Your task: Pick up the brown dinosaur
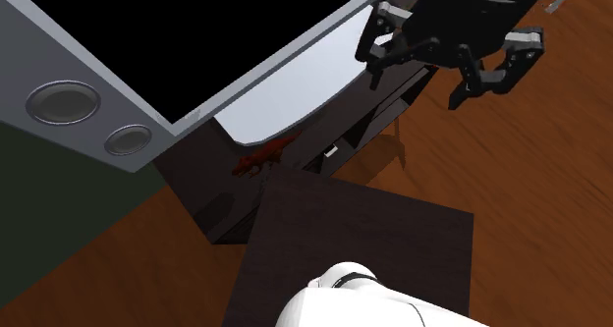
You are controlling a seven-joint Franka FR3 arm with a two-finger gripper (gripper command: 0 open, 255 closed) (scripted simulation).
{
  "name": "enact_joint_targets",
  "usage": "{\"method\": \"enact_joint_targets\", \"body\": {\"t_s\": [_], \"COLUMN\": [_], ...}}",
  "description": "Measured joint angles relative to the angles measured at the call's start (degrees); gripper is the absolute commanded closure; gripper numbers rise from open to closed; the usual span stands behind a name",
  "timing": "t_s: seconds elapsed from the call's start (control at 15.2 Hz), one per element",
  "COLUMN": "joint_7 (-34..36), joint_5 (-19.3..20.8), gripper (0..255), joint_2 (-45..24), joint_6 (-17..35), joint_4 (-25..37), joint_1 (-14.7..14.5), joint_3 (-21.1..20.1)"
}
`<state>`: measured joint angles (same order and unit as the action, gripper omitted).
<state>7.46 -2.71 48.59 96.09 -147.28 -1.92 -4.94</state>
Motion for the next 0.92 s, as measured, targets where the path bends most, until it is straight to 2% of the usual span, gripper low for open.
{"method": "enact_joint_targets", "body": {"t_s": [0.53,0.92], "joint_7": [6.2,9.9], "joint_5": [-7.1,-12.9], "gripper": [0,0], "joint_2": [-2.5,-11.5], "joint_6": [14.8,30.1], "joint_4": [-11.8,-17.5], "joint_1": [-3.3,-6.1], "joint_3": [-5.5,-10.0]}}
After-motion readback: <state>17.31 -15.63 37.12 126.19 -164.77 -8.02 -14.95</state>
